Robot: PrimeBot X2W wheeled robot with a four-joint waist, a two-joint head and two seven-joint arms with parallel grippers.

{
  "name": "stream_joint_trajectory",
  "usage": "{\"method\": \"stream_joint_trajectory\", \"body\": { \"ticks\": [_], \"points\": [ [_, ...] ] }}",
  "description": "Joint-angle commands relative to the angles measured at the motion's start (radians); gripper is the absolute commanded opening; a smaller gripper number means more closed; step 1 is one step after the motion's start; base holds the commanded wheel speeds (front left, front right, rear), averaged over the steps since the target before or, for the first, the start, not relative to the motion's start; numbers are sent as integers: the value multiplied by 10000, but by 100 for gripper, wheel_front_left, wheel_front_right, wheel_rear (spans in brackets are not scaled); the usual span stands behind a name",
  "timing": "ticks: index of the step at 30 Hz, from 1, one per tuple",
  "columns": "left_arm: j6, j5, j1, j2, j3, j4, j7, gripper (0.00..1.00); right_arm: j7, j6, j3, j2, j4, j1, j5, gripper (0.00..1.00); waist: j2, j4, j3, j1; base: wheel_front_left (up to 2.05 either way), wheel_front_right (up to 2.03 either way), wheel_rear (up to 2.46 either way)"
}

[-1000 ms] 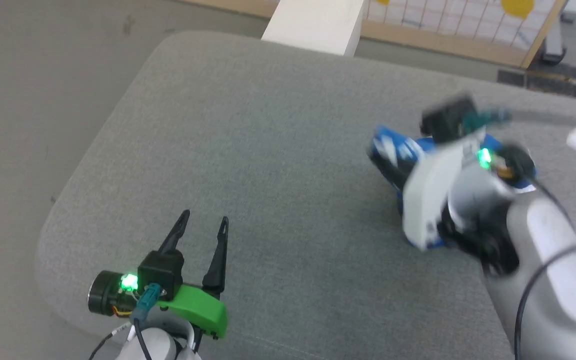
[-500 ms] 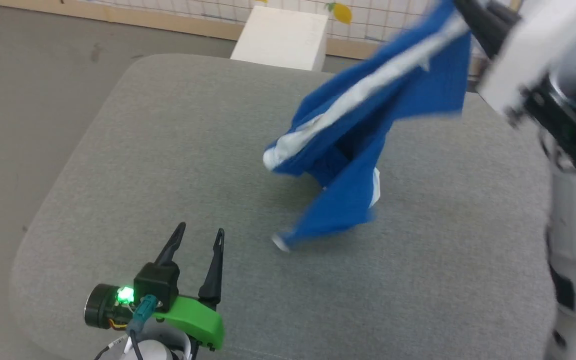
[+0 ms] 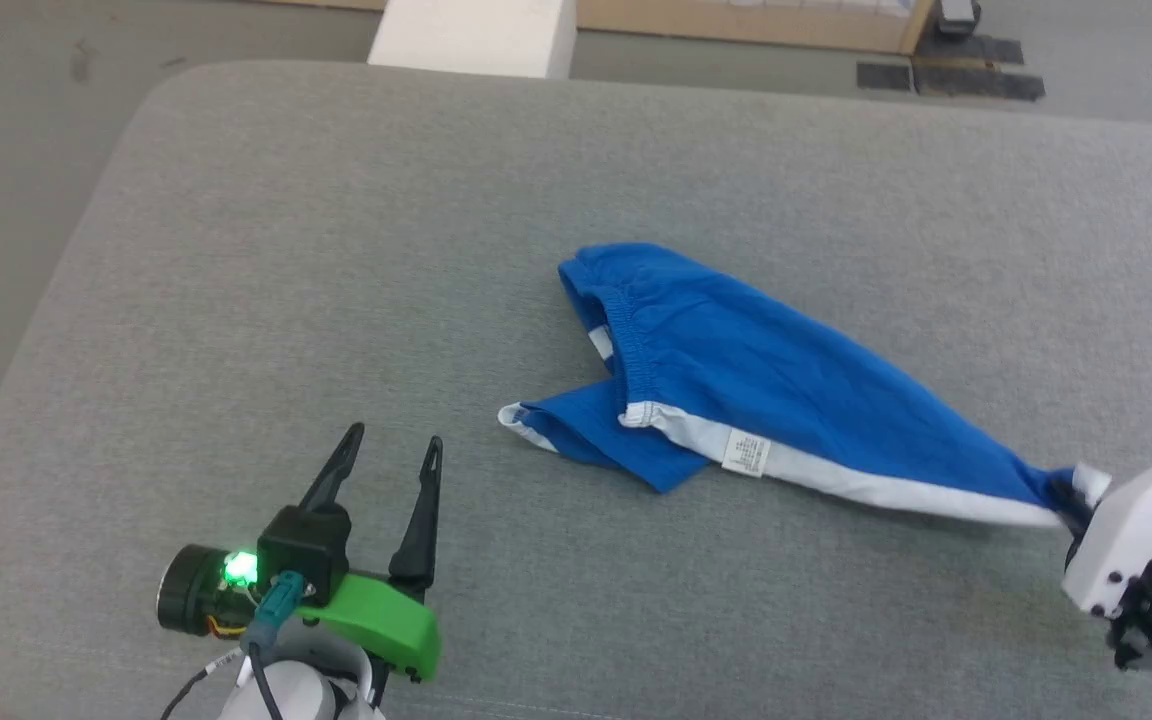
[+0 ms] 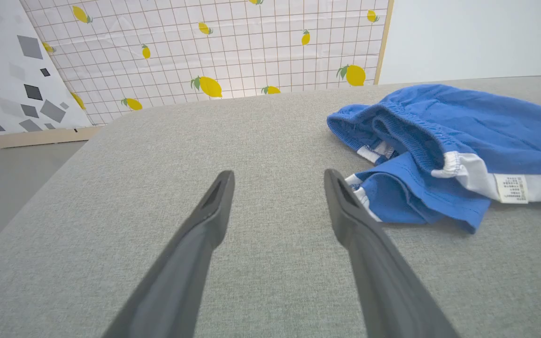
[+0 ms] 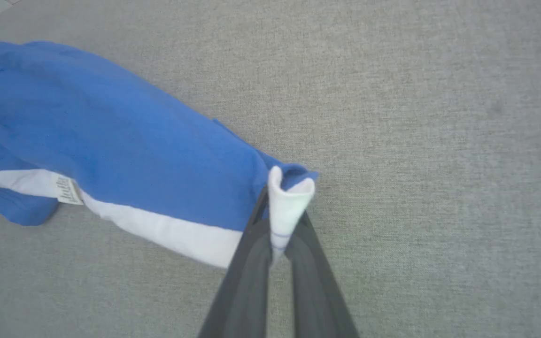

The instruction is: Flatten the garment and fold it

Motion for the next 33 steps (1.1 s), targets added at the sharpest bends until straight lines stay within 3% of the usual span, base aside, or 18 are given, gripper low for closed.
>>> {"method": "stream_joint_trajectory", "body": {
  "ticks": [1, 4, 5, 6, 13, 22, 28, 33],
  "points": [
    [-43, 40, -188, 59, -3, -39, 50, 100, -201, -13, -21, 40, 155, 59, -147, 0, -1, -188, 192, 0, 0, 0, 0],
    [-47, 49, -268, 61, -48, -91, 116, 100, -652, -13, -49, 65, 618, 23, -332, 4, -1, -253, 249, 0, 0, 0, 0],
    [-45, 47, -288, 59, -54, -102, 128, 100, -828, -13, -86, 70, 721, -40, -398, 92, -1, -271, 257, 0, 0, 0, 0],
    [-46, 41, -310, 55, -64, -111, 138, 100, -1062, -13, -108, 39, 853, -131, -514, 100, -1, -291, 252, 0, 0, 0, 0],
    [-79, -46, -352, 5, -122, -173, 154, 100, -2927, -13, 1115, -825, 884, -481, -1124, 100, -1, -383, -165, 0, 0, 0, 0],
    [12, -419, -265, -117, 4, -560, 293, 100, -6221, -13, 2597, -1562, -438, -7, -1339, 100, -1, -654, -1015, 0, 0, 0, 0],
    [-5, -591, -149, -91, -110, -750, 684, 100, -7769, -13, 2386, -932, -842, 1084, -1680, 100, -1, -946, -1169, 0, 0, 0, 0],
    [-124, -650, -202, 61, -374, -966, 1421, 100, -8107, -13, 2091, -195, -1004, 1658, -2129, 100, -1, -1267, -956, 0, 0, 0, 0]
  ]
}}
